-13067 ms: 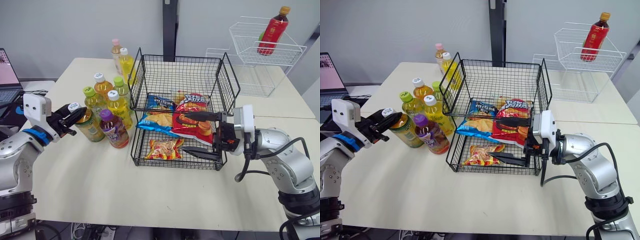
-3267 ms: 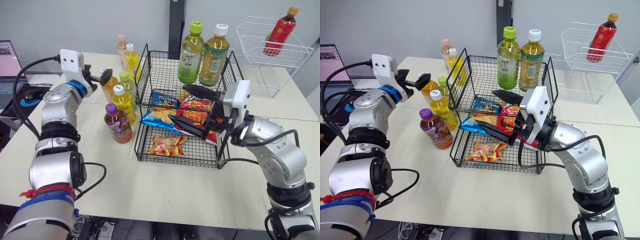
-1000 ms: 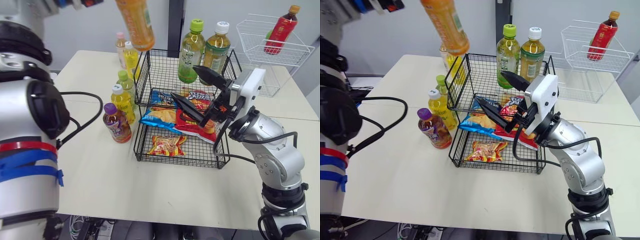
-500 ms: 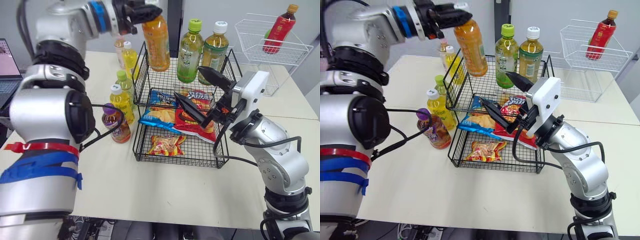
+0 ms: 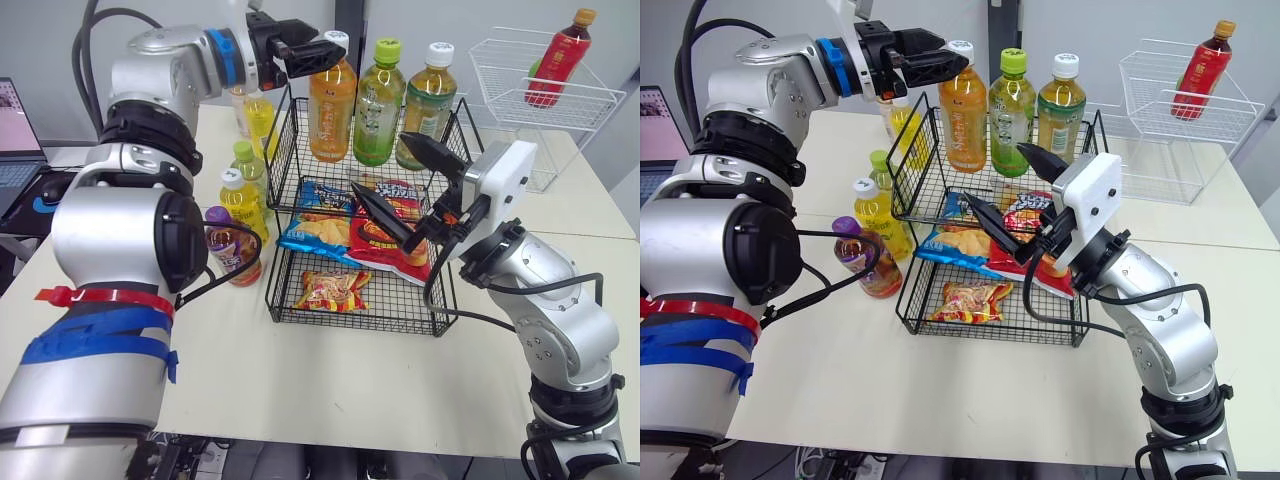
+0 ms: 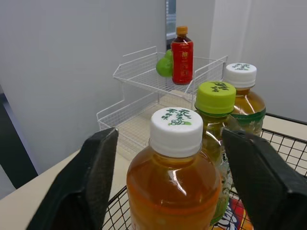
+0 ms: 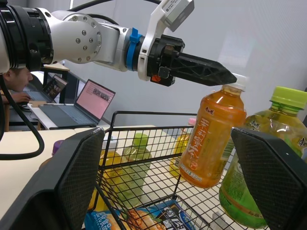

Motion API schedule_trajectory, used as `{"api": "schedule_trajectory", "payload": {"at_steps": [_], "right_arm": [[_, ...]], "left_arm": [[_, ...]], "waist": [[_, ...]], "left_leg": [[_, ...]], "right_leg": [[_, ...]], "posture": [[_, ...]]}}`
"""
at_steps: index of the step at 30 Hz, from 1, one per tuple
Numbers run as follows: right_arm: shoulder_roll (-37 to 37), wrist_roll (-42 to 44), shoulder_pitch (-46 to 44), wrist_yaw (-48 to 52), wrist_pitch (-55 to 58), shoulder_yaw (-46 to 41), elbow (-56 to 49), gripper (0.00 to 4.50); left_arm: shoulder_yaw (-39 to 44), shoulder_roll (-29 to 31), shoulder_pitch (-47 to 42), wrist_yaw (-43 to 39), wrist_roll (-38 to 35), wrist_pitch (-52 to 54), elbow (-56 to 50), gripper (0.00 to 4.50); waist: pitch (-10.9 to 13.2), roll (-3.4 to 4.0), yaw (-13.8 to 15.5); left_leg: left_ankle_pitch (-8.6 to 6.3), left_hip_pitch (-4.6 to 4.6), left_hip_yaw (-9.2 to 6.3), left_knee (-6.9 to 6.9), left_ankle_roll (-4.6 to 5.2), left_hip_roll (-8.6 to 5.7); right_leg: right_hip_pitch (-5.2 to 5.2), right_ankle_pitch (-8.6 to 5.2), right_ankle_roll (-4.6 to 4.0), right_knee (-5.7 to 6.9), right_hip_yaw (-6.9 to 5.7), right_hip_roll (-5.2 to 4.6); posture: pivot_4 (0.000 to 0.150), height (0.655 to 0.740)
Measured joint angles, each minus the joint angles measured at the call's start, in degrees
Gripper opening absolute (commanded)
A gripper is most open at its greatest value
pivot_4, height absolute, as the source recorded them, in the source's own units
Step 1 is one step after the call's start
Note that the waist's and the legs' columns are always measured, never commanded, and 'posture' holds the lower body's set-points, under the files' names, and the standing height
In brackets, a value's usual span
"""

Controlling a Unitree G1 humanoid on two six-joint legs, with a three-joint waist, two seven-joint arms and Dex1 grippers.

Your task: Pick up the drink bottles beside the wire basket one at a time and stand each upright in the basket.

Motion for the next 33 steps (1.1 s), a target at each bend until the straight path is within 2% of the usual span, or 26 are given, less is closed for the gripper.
{"api": "schedule_trajectory", "payload": {"at_steps": [5,10,15,17,19,22,24,26,28,30,33], "right_arm": [[-0.07,0.05,0.07,0.36,0.02,0.0,0.0,4.5],[-0.99,0.79,-0.03,2.45,0.02,-0.04,0.58,4.5],[-2.79,4.25,-1.91,10.47,-0.05,0.41,5.06,4.5],[-3.38,6.19,-2.88,15.67,-0.23,0.93,7.32,4.5],[-3.85,7.55,-4.11,19.49,-0.26,1.61,9.4,4.5],[-4.56,10.77,-5.79,26.06,0.1,2.92,11.26,4.5],[-5.3,11.72,-6.36,28.99,0.2,3.4,12.01,4.5],[-5.93,12.01,-7.09,32.22,0.18,4.21,13.21,4.5],[-5.83,11.99,-7.6,33.75,0.18,4.73,14.83,4.5],[-5.4,12.0,-8.11,34.77,0.18,5.2,15.4,4.5],[-5.27,11.98,-8.14,35.87,0.14,5.22,15.44,4.5]], "left_arm": [[1.77,3.3,0.74,-1.95,-1.5,1.46,-1.94,4.48],[5.0,11.0,8.1,-5.47,-5.78,7.19,-12.14,4.48],[10.11,22.21,25.76,-2.92,-9.57,16.38,-32.18,4.48],[14.33,27.29,40.2,-1.49,-11.17,20.94,-45.34,4.48],[19.23,28.62,52.1,-0.33,-12.39,25.18,-54.17,4.48],[29.79,26.26,72.79,2.15,-15.12,31.85,-69.36,4.48],[35.55,21.97,81.94,3.57,-17.34,35.58,-78.0,4.48],[42.8,14.48,94.53,5.96,-21.81,40.46,-92.88,4.48],[44.98,9.14,101.13,8.62,-25.6,43.95,-102.48,4.48],[46.73,7.36,103.4,11.31,-28.73,45.27,-108.89,4.48],[47.29,5.58,104.05,15.61,-32.12,45.31,-113.96,4.48]], "waist": [[0.0,0.01,-0.24],[-0.01,0.01,-0.74],[0.01,0.05,-1.62],[0.0,0.13,-1.84],[-0.01,0.12,-1.52],[-0.01,0.12,-1.25],[-0.04,0.07,-0.69],[-0.05,0.05,-0.65],[-0.11,-0.05,0.16],[-0.09,-0.01,0.85],[-0.24,0.51,1.18]], "left_leg": [[0.0,0.01,0.0,0.0,0.0,0.0],[0.05,0.05,-0.03,0.0,-0.07,0.01],[0.05,0.37,-0.06,-0.05,-0.07,0.01],[0.04,0.52,-0.03,-0.13,-0.07,0.01],[0.05,0.49,-0.09,-0.08,-0.07,0.02],[0.04,0.5,-0.14,-0.06,-0.05,0.02],[0.03,0.51,-0.17,-0.06,-0.04,0.02],[-0.04,0.52,-0.14,-0.05,0.06,0.02],[-0.05,0.53,-0.26,-0.04,0.07,0.02],[-0.02,0.6,-0.39,-0.06,0.02,0.02],[0.06,0.7,-0.38,-0.07,0.06,0.02]], "right_leg": [[-0.01,0.0,0.0,0.01,0.0,0.0],[0.01,0.01,-0.01,0.08,0.02,0.01],[0.31,0.01,-0.02,0.03,0.06,0.0],[0.38,0.01,-0.03,0.02,0.17,-0.01],[0.4,0.01,-0.04,0.02,0.12,-0.02],[0.49,0.02,-0.05,-0.04,0.09,-0.05],[0.53,0.03,-0.03,-0.12,0.09,-0.06],[0.61,0.05,-0.01,-0.18,0.11,-0.13],[0.65,0.04,-0.01,-0.16,0.06,-0.1],[0.72,0.03,-0.04,-0.09,-0.02,-0.09],[0.81,0.07,-0.11,-0.09,-0.01,-0.1]], "posture": [[0.15,0.74],[0.15,0.74],[0.15,0.74],[0.15,0.74],[0.15,0.74],[0.15,0.74],[0.15,0.74],[0.15,0.74],[0.15,0.74],[0.15,0.74],[0.15,0.74]]}}
